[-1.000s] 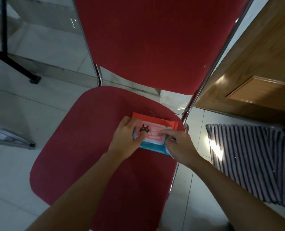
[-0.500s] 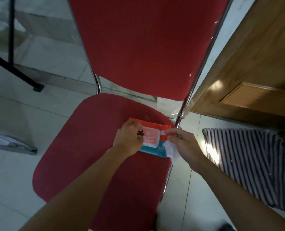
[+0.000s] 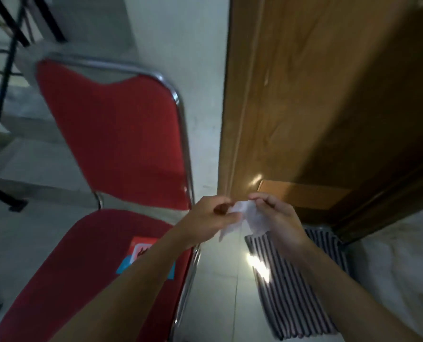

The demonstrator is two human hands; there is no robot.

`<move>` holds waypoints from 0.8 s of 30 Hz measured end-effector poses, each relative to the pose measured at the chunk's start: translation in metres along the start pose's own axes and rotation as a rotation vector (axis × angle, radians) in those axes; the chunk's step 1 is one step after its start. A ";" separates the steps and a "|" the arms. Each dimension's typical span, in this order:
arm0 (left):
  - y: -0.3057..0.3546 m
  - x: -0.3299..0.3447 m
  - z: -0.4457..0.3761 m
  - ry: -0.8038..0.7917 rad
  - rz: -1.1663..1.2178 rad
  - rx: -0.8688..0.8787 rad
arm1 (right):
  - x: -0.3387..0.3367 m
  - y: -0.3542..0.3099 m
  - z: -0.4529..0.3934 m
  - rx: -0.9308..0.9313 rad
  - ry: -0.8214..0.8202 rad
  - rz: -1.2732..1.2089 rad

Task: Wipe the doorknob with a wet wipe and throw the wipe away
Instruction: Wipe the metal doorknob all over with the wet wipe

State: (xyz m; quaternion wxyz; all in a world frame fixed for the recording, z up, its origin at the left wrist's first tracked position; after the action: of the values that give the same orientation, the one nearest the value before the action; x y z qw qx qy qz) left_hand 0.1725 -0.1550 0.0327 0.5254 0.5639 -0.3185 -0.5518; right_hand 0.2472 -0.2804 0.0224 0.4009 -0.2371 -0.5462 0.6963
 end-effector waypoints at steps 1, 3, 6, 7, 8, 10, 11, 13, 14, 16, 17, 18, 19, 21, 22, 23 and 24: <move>0.021 0.003 -0.004 0.006 -0.056 0.026 | -0.012 -0.018 0.004 -0.030 0.007 0.027; 0.071 0.014 -0.012 0.006 -0.093 0.075 | -0.044 -0.064 0.017 -0.097 0.015 0.074; 0.139 0.035 -0.018 -0.009 -0.097 0.174 | -0.084 -0.125 0.038 -0.175 0.029 0.120; 0.166 0.046 -0.020 -0.005 -0.092 0.212 | -0.100 -0.147 0.048 -0.206 0.047 0.123; 0.190 0.056 -0.022 -0.005 -0.095 0.245 | -0.116 -0.167 0.056 -0.238 0.057 0.136; 0.225 0.071 -0.027 -0.011 -0.112 0.294 | -0.139 -0.198 0.069 -0.279 0.054 0.159; 0.243 0.080 -0.028 -0.019 -0.119 0.315 | -0.153 -0.214 0.079 -0.305 0.053 0.167; 0.278 0.100 -0.035 -0.016 -0.110 0.362 | -0.182 -0.244 0.097 -0.361 0.058 0.185; 0.294 0.109 -0.038 -0.013 -0.097 0.383 | -0.194 -0.258 0.106 -0.394 0.060 0.188; 0.325 0.127 -0.044 -0.001 -0.084 0.428 | -0.218 -0.279 0.121 -0.456 0.070 0.196; 0.339 0.136 -0.047 0.002 -0.082 0.450 | -0.228 -0.287 0.127 -0.476 0.077 0.203; 0.347 0.141 -0.049 0.010 -0.079 0.463 | -0.234 -0.292 0.130 -0.488 0.081 0.212; 0.359 0.149 -0.053 0.018 -0.059 0.483 | -0.242 -0.298 0.134 -0.514 0.096 0.237; 0.378 0.162 -0.063 0.040 -0.014 0.503 | -0.257 -0.308 0.137 -0.572 0.177 0.351; 0.387 0.168 -0.069 0.048 0.018 0.509 | -0.264 -0.313 0.137 -0.598 0.240 0.401; 0.395 0.174 -0.075 0.054 0.056 0.516 | -0.272 -0.317 0.136 -0.624 0.313 0.420; 0.402 0.179 -0.082 0.057 0.098 0.520 | -0.279 -0.322 0.135 -0.650 0.379 0.407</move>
State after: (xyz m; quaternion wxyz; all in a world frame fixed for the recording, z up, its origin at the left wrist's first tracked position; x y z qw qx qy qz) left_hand 0.3739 -0.4018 0.3476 0.3977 0.6792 -0.4615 -0.4093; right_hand 0.3977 -0.5589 0.3373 0.2530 -0.5778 -0.5961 0.4969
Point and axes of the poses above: each hand's wrist, its own z-axis away from the middle knuckle, its own x-axis out of the palm, y = z × x, the point moved 5 cm from there along -z, towards the middle knuckle, and after that the axes turned 3 degrees about x, right-handed, at the moved point
